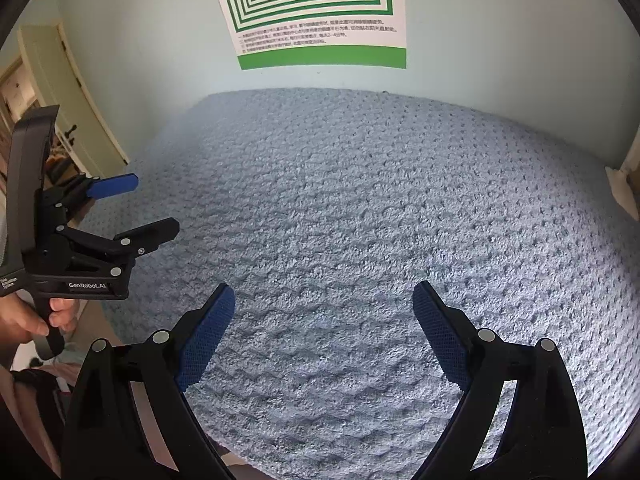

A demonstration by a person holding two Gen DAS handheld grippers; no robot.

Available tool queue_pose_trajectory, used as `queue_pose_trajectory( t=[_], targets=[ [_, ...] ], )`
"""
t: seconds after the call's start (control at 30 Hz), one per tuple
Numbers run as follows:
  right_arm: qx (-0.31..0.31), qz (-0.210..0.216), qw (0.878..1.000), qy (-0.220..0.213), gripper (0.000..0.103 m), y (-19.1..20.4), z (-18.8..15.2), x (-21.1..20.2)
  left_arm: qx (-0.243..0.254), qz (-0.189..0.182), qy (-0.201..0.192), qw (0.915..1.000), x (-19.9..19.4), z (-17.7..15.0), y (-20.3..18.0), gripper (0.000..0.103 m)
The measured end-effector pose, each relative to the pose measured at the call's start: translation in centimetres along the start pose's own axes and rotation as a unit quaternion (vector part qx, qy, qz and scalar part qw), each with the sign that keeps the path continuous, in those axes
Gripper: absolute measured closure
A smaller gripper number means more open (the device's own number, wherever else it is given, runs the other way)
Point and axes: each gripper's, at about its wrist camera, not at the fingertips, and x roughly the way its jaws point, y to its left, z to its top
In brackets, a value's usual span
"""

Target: Collect trash

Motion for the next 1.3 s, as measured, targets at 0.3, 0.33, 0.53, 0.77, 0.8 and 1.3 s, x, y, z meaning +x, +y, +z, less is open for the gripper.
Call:
queue_pose_trajectory(
  t=[0.3,0.33,0.53,0.77,0.8,1.3],
  targets=[
    [0.007,-0.001,1.0,0.001,0.013,-0.18,-0.08,0.1,0.002,0.003,0.0,1.0,0.22,0.2,0.09,0.007],
    [0.008,0.0,1.0,0.001,0.013,-0.2,-0.08,0.06,0.003,0.002,0.0,1.0,0.23,0.22,0.08,0.007],
    [0.008,0.0,1.0,0.0,0.013,-0.36,0.03,-0.03,0.001,0.002,-0.001,1.0,0.23,0.31,0.12,0.007],
    [0.007,0.001,1.0,0.0,0.013,-0.5,0.24,-0.1,-0.004,0.004,-0.001,1.0,0.3,0.48,0.35,0.007],
    [0.007,0.002,1.0,0.0,0.013,-0.49,0.24,-0.13,-0.004,0.006,-0.001,1.0,0.32,0.49,0.36,0.007],
    [0.004,0.004,1.0,0.004,0.013,-0.6,0.71,0.41,-0.014,0.009,0.003,0.9999,0.86,0.6,0.61,0.007]
  ],
)
